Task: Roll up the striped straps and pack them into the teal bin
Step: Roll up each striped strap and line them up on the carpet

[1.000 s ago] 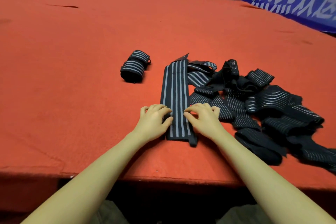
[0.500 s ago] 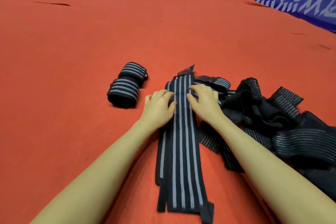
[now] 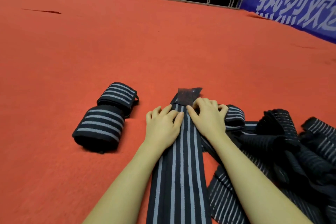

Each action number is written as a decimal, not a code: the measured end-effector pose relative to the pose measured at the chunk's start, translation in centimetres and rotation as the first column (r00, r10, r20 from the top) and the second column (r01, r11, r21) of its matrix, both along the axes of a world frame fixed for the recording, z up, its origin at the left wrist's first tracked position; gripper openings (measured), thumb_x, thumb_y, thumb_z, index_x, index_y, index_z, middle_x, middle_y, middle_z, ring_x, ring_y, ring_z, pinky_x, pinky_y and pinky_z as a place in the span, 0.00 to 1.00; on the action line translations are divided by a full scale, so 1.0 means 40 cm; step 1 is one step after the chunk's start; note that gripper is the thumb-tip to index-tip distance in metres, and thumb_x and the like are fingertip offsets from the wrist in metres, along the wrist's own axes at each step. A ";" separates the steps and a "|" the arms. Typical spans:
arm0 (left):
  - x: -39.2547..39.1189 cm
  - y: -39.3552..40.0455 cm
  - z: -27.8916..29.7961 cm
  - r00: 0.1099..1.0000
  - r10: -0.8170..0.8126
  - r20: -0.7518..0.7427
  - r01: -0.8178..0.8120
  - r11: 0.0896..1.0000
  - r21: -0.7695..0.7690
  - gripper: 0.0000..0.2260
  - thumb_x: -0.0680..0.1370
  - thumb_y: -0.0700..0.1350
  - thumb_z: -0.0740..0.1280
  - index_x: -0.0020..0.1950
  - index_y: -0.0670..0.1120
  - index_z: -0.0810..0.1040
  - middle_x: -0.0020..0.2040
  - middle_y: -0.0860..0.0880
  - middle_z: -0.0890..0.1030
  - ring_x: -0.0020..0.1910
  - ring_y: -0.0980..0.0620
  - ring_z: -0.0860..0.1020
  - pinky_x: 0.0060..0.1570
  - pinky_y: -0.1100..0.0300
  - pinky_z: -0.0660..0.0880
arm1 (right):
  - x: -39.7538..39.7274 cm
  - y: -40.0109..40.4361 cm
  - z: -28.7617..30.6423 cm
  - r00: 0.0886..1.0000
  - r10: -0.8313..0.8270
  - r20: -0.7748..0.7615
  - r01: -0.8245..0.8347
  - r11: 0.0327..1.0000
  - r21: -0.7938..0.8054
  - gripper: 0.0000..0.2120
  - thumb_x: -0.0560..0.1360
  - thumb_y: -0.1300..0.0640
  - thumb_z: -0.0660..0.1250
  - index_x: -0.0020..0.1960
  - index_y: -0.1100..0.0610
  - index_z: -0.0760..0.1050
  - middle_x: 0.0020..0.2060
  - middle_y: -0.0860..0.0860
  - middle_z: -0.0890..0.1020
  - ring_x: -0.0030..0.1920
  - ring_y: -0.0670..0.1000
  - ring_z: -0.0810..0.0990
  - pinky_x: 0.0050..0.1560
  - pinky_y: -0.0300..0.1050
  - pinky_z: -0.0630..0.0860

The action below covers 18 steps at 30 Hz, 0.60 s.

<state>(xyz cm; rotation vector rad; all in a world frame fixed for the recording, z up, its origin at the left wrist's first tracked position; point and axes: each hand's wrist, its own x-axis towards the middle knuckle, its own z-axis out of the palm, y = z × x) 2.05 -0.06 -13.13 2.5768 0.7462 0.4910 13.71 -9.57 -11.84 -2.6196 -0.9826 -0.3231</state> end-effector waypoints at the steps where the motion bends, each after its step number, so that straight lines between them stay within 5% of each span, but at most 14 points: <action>1: 0.011 0.005 -0.005 1.000 0.009 0.013 -0.010 1.000 0.016 0.17 0.82 0.56 0.51 0.59 0.53 0.77 0.67 0.55 0.73 0.72 0.45 0.61 0.66 0.53 0.50 | 0.016 0.009 0.001 0.999 -0.020 -0.036 0.021 1.000 0.022 0.15 0.78 0.40 0.58 0.55 0.51 0.70 0.55 0.47 0.73 0.61 0.52 0.68 0.59 0.52 0.54; 4: 0.026 0.022 -0.011 0.999 0.005 0.043 -0.007 0.998 0.061 0.22 0.78 0.59 0.45 0.53 0.52 0.76 0.59 0.57 0.77 0.71 0.46 0.64 0.64 0.52 0.50 | 0.046 0.043 0.008 0.993 -0.057 -0.105 0.052 0.997 -0.052 0.28 0.76 0.37 0.59 0.69 0.53 0.65 0.69 0.52 0.66 0.70 0.55 0.60 0.66 0.55 0.52; 9: 0.026 0.020 -0.006 0.991 -0.095 0.097 0.088 0.993 0.080 0.10 0.81 0.50 0.57 0.59 0.54 0.75 0.73 0.59 0.64 0.75 0.50 0.55 0.67 0.51 0.47 | 0.046 0.028 -0.001 0.999 -0.034 -0.036 0.038 0.993 0.111 0.26 0.77 0.41 0.60 0.72 0.50 0.65 0.71 0.50 0.64 0.71 0.53 0.57 0.67 0.53 0.48; 15: 0.032 0.036 -0.014 0.940 -0.251 0.229 0.230 0.966 0.115 0.22 0.78 0.47 0.56 0.72 0.57 0.66 0.73 0.62 0.63 0.71 0.54 0.60 0.60 0.59 0.47 | 0.050 0.026 0.004 0.995 0.030 -0.095 -0.016 0.989 0.147 0.27 0.77 0.40 0.59 0.74 0.44 0.60 0.68 0.47 0.65 0.69 0.52 0.57 0.66 0.51 0.47; 18: 0.041 0.050 -0.012 0.939 -0.263 0.223 0.241 0.963 0.118 0.22 0.80 0.47 0.58 0.74 0.58 0.63 0.74 0.64 0.59 0.72 0.55 0.58 0.60 0.60 0.47 | 0.065 0.025 0.010 0.986 0.140 -0.092 -0.133 0.988 0.074 0.26 0.78 0.42 0.58 0.74 0.35 0.55 0.74 0.45 0.58 0.73 0.50 0.51 0.67 0.51 0.43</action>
